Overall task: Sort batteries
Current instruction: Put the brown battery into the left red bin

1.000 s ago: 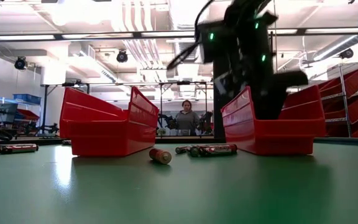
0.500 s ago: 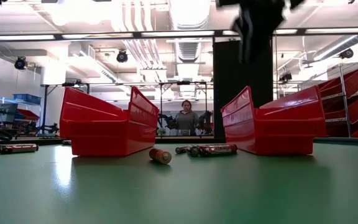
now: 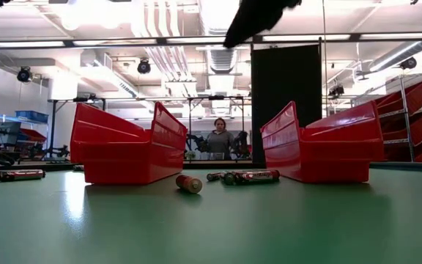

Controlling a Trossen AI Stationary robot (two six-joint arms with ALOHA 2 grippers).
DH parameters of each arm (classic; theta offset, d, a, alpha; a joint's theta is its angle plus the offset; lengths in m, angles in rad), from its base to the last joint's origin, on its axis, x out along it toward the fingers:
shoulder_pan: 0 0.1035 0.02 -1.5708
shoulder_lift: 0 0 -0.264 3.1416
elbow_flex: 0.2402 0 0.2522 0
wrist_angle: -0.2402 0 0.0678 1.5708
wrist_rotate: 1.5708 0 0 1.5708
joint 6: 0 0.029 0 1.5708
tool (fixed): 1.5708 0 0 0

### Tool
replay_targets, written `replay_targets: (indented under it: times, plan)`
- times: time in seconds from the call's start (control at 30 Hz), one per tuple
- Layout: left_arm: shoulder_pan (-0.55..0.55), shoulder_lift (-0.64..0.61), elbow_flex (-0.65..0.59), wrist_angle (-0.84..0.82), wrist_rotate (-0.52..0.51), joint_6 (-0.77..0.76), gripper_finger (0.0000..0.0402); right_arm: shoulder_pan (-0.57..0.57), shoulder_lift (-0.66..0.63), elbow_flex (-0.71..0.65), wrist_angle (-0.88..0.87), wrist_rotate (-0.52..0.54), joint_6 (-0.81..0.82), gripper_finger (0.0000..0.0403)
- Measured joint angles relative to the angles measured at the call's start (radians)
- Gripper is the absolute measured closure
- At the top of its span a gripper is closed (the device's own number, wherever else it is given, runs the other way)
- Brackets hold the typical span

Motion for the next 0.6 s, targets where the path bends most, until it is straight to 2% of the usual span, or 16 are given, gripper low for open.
replay_targets:
  times: [0.13,0.37,0.6]
  plan:
    - [-0.007,0.000,0.000,0.019,0.008,-0.080,0.0402,0.039,0.096,0.000,0.042,0.092,0.116,0.0209]
    - [-0.054,0.011,-0.013,-0.007,0.063,-0.203,0.0402,0.102,0.248,0.000,0.220,0.172,0.245,0.0180]
    - [-0.149,0.080,-0.015,0.094,0.102,-0.283,0.0402,0.184,0.292,0.000,0.239,0.208,0.284,0.0179]
